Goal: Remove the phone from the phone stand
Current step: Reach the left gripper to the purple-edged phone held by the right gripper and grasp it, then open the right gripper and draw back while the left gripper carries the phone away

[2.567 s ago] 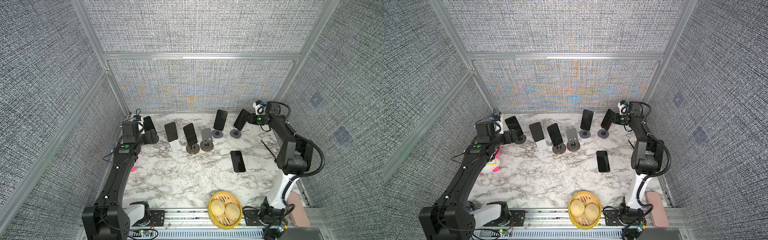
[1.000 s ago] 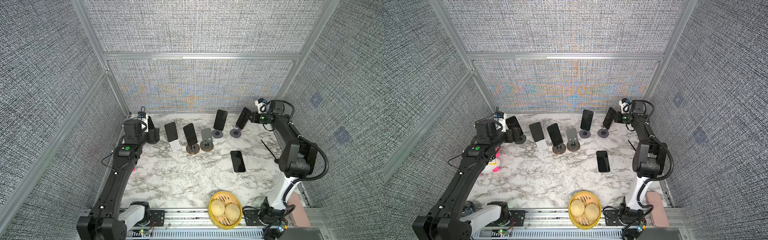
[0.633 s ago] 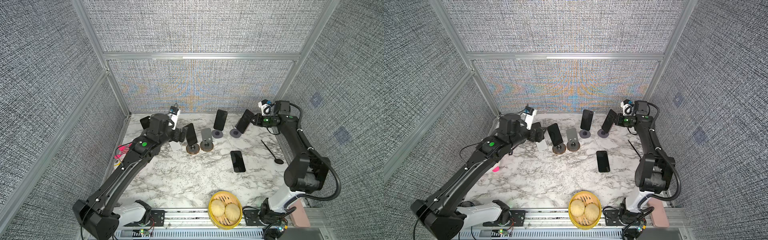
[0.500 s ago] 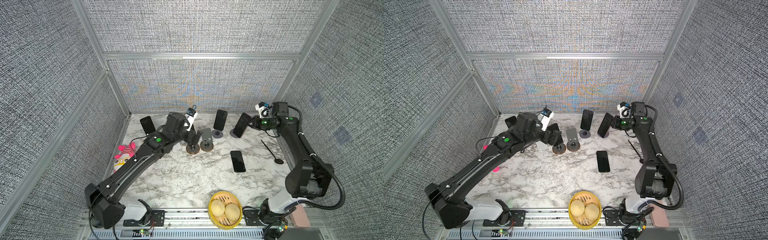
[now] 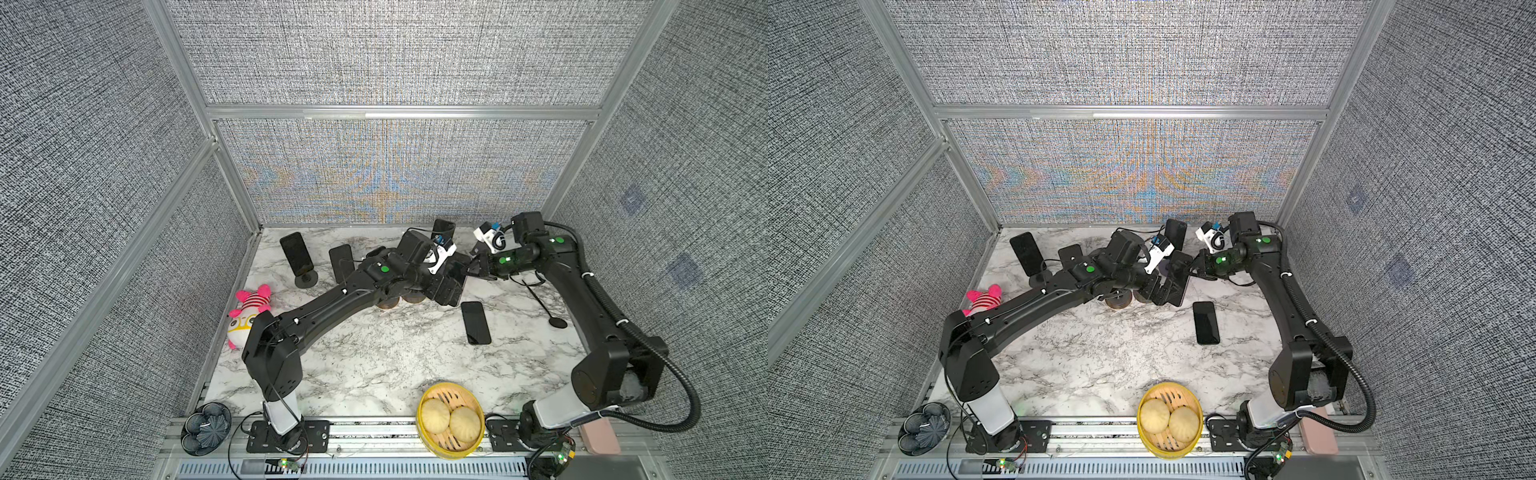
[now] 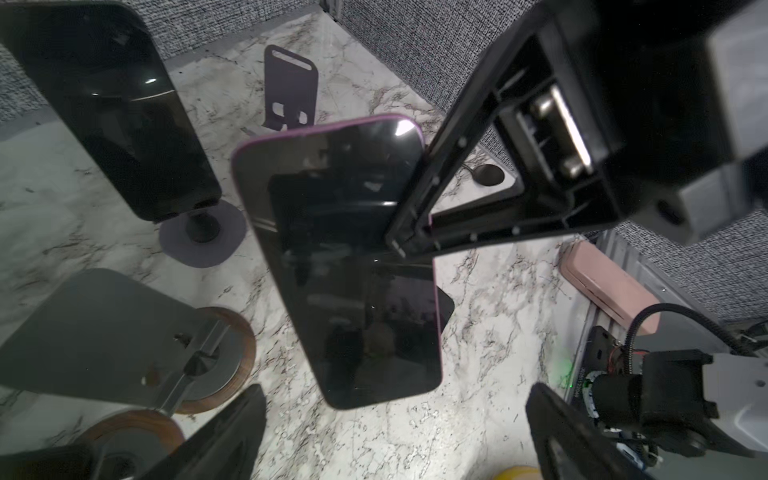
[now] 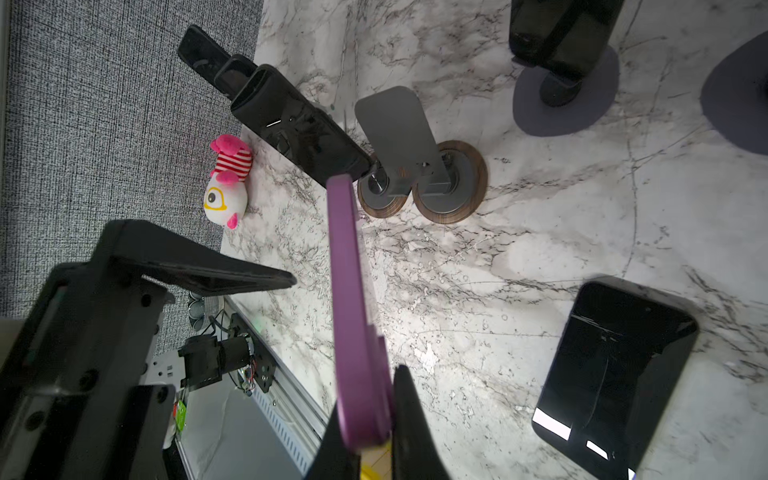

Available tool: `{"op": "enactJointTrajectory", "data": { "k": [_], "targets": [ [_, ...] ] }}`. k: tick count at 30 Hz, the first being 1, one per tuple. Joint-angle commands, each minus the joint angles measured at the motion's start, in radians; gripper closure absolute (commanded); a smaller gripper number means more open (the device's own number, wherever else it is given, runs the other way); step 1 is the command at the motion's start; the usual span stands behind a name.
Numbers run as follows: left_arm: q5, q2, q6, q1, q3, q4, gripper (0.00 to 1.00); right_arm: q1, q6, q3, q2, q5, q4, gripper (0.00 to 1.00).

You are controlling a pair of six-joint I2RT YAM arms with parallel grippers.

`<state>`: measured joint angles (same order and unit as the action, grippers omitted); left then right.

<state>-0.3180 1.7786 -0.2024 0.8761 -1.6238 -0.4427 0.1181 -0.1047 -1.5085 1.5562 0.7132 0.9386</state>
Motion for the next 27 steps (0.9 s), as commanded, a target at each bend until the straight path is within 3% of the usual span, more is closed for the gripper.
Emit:
{"op": "enactJointTrajectory", "data": {
  "k": [1,7,14,16,18,19,27],
  "targets": [
    [-0.059,0.036,-0.050,-0.002,-0.027,0.016,0.01,0.011,0.006,-0.001,0.005,0.067,-0.013,1.00],
    [-0.056,0.081,-0.071,-0.002,-0.049,-0.001,0.03,0.014,0.000,-0.008,0.017,0.087,-0.032,1.00],
    [-0.034,0.109,-0.091,-0.002,-0.065,-0.002,0.15,0.018,0.002,-0.005,0.015,0.093,-0.031,1.00],
    [0.001,0.110,-0.099,-0.004,-0.063,-0.008,0.14,0.018,0.003,-0.006,0.013,0.095,-0.029,1.00],
    [0.040,0.104,-0.112,-0.012,-0.054,-0.004,0.02,0.018,0.005,-0.005,0.010,0.095,-0.028,1.00],
    [0.052,0.102,-0.117,-0.014,-0.050,-0.001,0.01,0.017,0.006,-0.007,0.009,0.095,-0.024,1.00],
    [0.062,0.100,-0.131,-0.020,-0.037,0.031,0.03,0.023,0.015,0.000,0.007,0.100,-0.018,1.00]
  ]
}}
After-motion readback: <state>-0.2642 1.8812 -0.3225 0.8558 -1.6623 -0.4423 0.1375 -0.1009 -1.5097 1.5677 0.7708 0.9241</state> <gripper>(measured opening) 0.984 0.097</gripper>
